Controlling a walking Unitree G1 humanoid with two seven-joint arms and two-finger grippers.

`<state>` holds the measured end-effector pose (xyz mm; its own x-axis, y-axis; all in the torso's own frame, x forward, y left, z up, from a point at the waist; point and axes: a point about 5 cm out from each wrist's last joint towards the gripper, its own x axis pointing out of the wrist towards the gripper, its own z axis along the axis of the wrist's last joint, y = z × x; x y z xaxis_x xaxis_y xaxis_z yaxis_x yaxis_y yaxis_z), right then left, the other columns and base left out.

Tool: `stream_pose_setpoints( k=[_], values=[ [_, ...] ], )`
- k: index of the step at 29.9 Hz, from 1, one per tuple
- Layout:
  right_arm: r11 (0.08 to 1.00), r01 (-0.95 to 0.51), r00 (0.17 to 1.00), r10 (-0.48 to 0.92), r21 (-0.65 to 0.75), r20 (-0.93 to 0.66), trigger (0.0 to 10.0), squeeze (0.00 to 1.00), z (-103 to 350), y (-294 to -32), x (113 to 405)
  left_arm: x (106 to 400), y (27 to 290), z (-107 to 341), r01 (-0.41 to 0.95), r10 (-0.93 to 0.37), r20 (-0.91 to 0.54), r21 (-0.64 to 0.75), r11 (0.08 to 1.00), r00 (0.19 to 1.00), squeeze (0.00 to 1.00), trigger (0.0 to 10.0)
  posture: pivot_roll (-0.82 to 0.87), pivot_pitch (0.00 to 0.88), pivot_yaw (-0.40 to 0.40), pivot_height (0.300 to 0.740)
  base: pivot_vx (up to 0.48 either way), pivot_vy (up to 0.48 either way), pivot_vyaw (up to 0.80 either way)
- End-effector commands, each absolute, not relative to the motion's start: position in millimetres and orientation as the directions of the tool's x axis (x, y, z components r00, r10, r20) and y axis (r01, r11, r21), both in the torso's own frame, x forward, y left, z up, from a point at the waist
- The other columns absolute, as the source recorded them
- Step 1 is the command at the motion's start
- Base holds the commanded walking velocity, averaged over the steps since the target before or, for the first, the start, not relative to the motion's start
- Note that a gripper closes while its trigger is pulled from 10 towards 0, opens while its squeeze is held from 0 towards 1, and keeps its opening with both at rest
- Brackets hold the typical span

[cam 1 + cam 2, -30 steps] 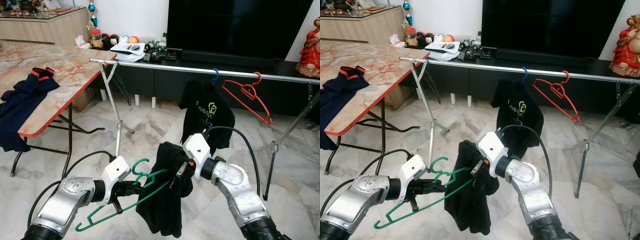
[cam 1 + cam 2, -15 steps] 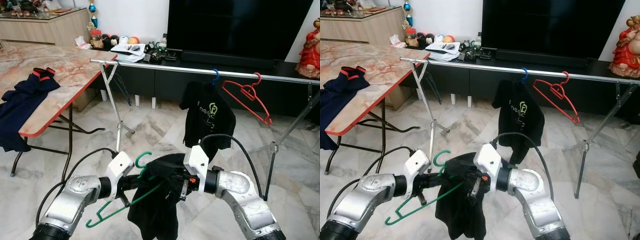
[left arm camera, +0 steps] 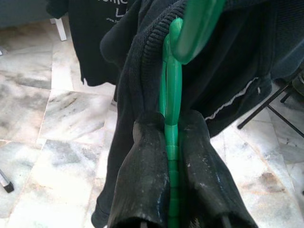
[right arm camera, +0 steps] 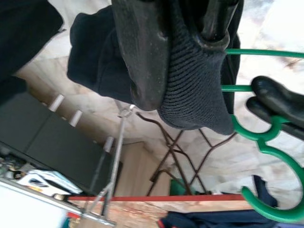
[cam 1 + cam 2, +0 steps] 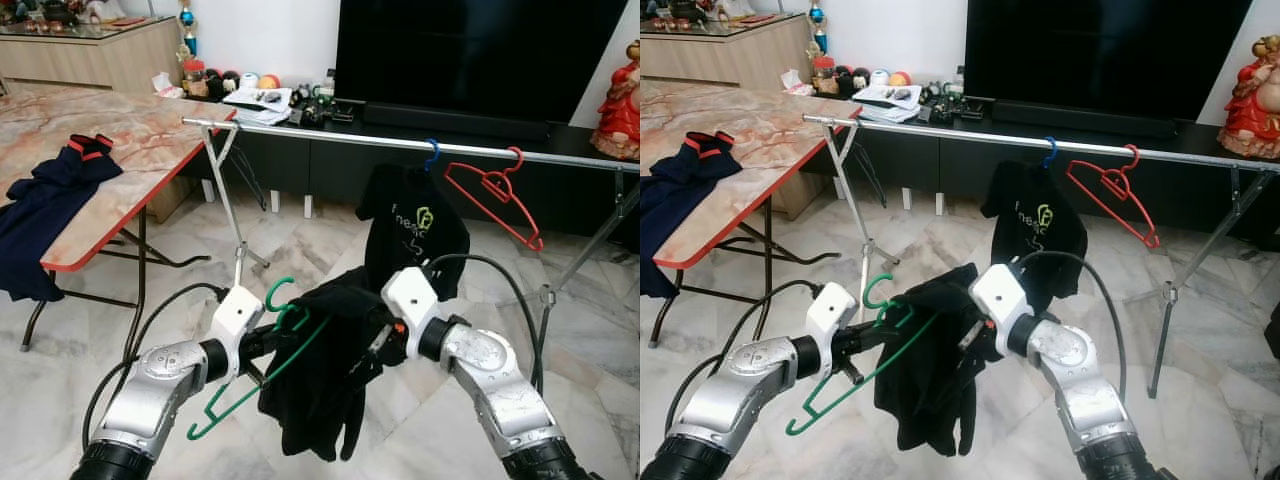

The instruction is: Hang hanger

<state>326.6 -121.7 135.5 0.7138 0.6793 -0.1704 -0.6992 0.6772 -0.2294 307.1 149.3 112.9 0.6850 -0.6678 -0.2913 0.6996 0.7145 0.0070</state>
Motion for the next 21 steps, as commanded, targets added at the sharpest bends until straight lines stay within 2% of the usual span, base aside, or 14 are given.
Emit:
stream_pose_setpoints(
  k=[1,3,4,7,9,10,18,21],
  values=[
    [0.691,-0.680,0.730,0.669,-0.245,-0.140,10.0,0.00,141.5,-121.0,329.6,310.2,149.9,118.6,0.695,-0.668,-0.264,0.012,0.719,0.695,0.00,10.0,0.10,0.010,-0.039,0.740,0.000,0.000,0.00],
    [0.679,-0.695,0.716,0.685,-0.238,-0.135,10.0,0.00,141.6,-116.7,328.1,309.2,149.0,118.2,0.701,-0.676,-0.265,0.002,0.713,0.688,0.00,10.0,0.10,0.010,-0.040,0.740,0.000,0.000,0.00],
    [0.625,-0.749,0.658,0.742,-0.221,-0.131,10.0,0.00,141.9,-108.6,322.1,307.8,148.4,118.3,0.709,-0.685,-0.263,-0.004,0.705,0.679,0.00,10.0,0.10,0.011,-0.040,0.740,0.000,0.000,0.00],
    [0.534,-0.823,0.562,0.816,-0.196,-0.137,10.0,0.00,141.4,-99.4,312.1,307.1,148.1,118.4,0.712,-0.689,-0.262,-0.010,0.702,0.676,0.00,10.0,0.10,0.011,-0.040,0.740,0.000,0.000,0.00],
    [0.419,-0.891,0.444,0.884,-0.174,-0.149,10.0,0.00,140.1,-91.2,299.4,307.3,148.0,118.6,0.710,-0.688,-0.257,-0.013,0.704,0.678,0.00,10.0,0.10,0.011,-0.042,0.740,0.000,0.000,0.00],
    [0.392,-0.904,0.417,0.896,-0.167,-0.153,10.0,0.00,139.4,-89.6,296.7,307.5,147.9,118.7,0.707,-0.686,-0.255,-0.015,0.707,0.681,0.00,10.0,0.10,0.012,-0.043,0.740,0.000,0.000,0.00],
    [0.232,-0.966,0.246,0.960,-0.115,-0.135,10.0,0.00,147.7,-84.3,279.2,308.2,145.2,119.2,0.707,-0.692,-0.243,-0.029,0.706,0.680,0.00,10.0,0.09,0.014,-0.042,0.740,0.000,0.000,0.00],
    [0.198,-0.975,0.209,0.971,-0.099,-0.117,10.0,0.00,150.7,-84.3,274.5,308.3,144.8,118.9,0.707,-0.693,-0.242,-0.033,0.706,0.680,0.00,10.0,0.09,0.015,-0.042,0.740,0.000,0.000,0.00]
  ],
)
